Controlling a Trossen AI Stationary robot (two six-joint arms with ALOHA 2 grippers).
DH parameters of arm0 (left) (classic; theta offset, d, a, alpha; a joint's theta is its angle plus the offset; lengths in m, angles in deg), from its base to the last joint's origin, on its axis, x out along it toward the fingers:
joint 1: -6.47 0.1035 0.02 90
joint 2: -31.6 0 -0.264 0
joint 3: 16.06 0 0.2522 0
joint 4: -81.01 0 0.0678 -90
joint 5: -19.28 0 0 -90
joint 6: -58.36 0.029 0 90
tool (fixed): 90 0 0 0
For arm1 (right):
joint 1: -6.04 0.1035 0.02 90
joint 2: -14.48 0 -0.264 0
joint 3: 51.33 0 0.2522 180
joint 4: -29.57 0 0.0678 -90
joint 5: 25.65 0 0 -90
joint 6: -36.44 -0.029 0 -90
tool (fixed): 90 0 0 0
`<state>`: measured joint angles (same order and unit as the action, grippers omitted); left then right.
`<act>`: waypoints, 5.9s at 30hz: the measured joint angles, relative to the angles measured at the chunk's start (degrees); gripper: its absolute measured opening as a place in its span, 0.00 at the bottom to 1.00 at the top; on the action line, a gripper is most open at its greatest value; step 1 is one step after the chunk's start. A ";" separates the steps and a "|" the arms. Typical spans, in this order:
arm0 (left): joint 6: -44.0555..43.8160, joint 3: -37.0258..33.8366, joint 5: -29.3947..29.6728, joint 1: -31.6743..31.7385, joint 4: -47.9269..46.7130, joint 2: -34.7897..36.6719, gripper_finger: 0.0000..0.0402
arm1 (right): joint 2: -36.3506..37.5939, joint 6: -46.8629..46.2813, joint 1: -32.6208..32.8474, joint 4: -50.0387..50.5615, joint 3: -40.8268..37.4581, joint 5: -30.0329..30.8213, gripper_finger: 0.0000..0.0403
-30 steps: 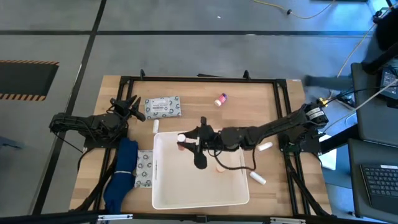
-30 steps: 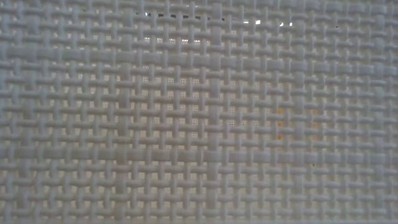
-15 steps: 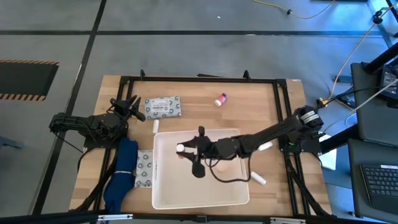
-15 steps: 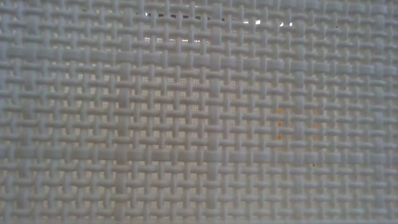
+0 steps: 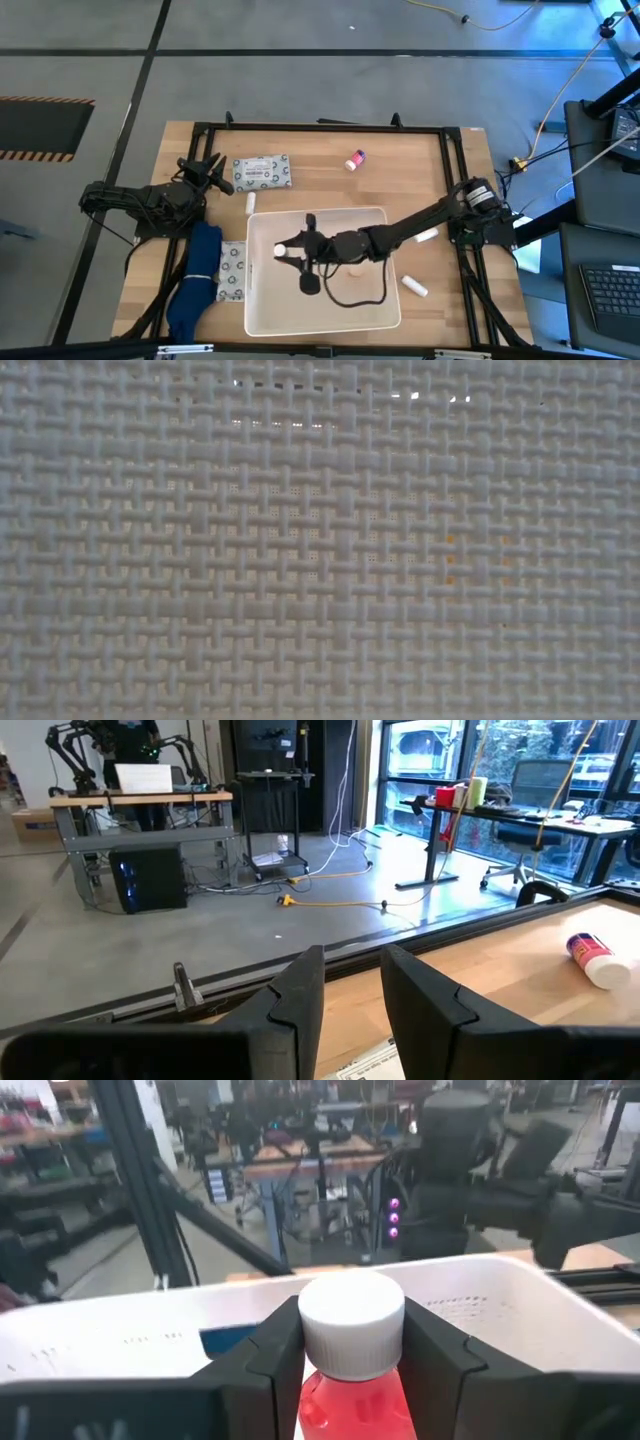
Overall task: Pick & place medical supplies in basket/bin
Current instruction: Put the red pill bottle into the white bin, then put the pink pill bottle into the white bin
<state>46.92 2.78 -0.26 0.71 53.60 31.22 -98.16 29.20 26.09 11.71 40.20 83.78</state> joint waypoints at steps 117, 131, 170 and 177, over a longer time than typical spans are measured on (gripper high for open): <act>0.13 0.00 -3.97 0.00 0.15 0.00 0.29 | 35.40 -16.88 -26.25 75.58 5.36 8.09 0.63; -8.30 0.02 -14.60 0.00 0.26 0.02 0.50 | 35.65 -9.57 -46.25 84.16 5.36 -2.64 0.62; -5.86 0.02 -6.93 -0.01 0.06 0.00 0.49 | 11.38 62.55 -56.63 82.31 5.39 -35.23 0.51; -5.77 0.02 -6.91 0.00 0.06 0.00 0.49 | 11.79 54.16 -53.35 79.66 5.39 -35.00 0.51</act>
<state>41.15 2.80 -7.17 0.71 53.66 31.22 -86.36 83.36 -27.26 91.37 45.58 48.78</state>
